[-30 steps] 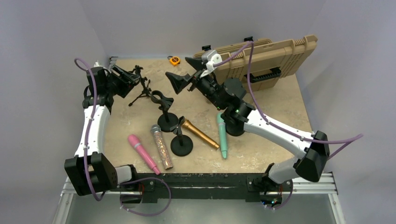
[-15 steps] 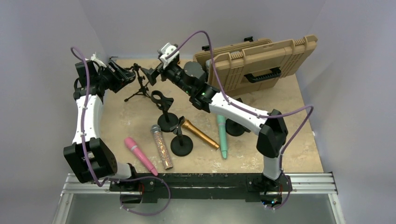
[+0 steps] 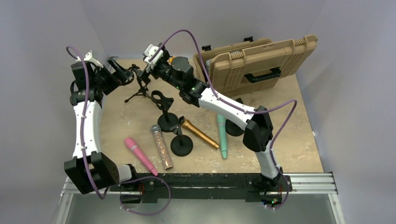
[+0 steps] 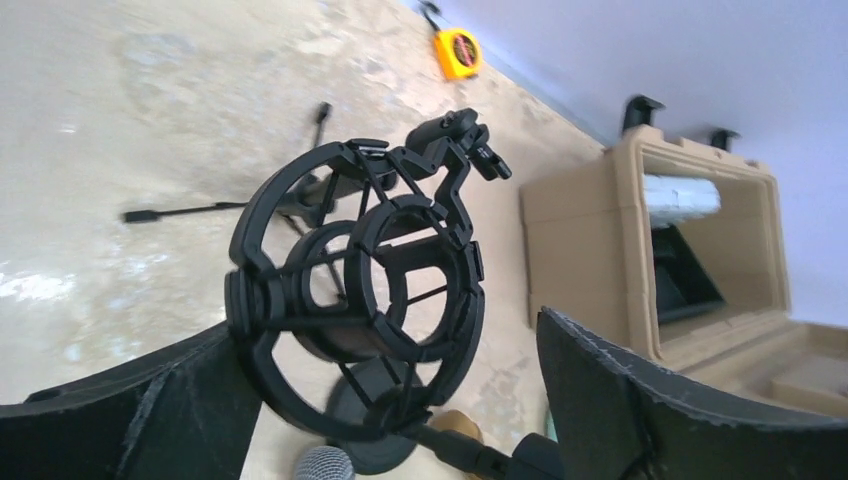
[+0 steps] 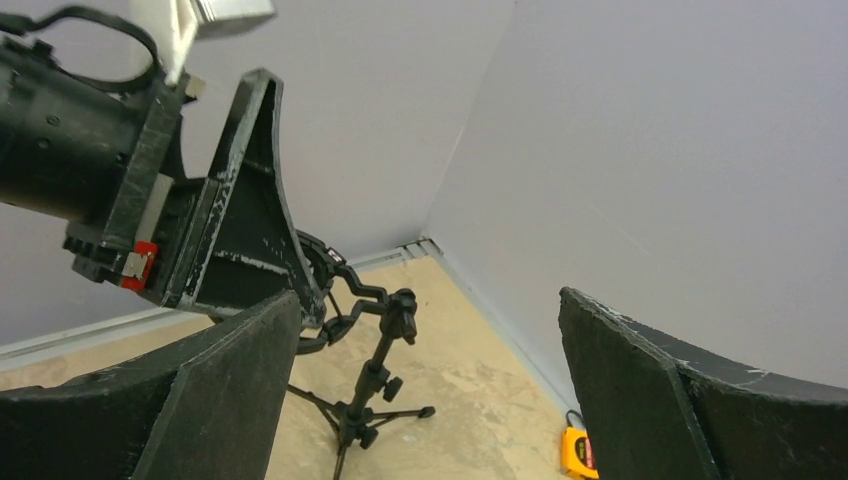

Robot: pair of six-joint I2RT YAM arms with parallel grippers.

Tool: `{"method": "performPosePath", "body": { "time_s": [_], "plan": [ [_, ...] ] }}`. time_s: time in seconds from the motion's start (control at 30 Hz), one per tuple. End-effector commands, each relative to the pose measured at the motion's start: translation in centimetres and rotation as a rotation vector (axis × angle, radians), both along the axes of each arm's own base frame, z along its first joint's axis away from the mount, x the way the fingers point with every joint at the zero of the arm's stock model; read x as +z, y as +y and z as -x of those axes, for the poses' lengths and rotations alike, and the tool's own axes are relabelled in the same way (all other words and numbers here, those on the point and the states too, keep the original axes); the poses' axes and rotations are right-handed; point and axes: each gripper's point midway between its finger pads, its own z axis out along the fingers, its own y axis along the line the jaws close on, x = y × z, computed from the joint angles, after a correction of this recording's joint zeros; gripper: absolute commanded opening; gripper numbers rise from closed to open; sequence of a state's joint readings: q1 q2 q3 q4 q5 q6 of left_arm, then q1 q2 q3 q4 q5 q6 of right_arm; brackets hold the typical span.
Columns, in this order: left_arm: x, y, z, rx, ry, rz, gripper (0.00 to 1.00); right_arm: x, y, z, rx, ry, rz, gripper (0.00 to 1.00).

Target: Remove the microphone from the stand

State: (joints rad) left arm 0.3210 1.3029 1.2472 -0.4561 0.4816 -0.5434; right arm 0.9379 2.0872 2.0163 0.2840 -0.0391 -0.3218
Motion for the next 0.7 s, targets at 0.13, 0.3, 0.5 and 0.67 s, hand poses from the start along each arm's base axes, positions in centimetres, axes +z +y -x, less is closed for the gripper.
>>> {"method": "performPosePath", "body": {
  "time_s": [0.13, 0.3, 0.5, 0.67],
  "plan": [
    [5.4, 0.0, 2.4, 0.202, -0.013, -0.301, 1.00, 7.3, -4.2, 3.3, 0.018, 0.003, -0.203, 0.98],
    [8.0, -1.9, 2.4, 0.178, -0.053, -0.349, 0.93, 10.6, -7.8, 5.9, 0.024, 0.012, -0.301, 0.98],
    [8.6, 0.0, 3.1, 0.289, -0.015, -0.378, 0.97, 11.0, -10.3, 8.3, 0.050, 0.033, -0.314, 0.99],
    [9.5, -3.6, 1.2, 0.098, -0.083, -0.398, 0.91, 11.7, -12.3, 10.3, 0.078, 0.018, -0.333, 0.99]
  ]
}}
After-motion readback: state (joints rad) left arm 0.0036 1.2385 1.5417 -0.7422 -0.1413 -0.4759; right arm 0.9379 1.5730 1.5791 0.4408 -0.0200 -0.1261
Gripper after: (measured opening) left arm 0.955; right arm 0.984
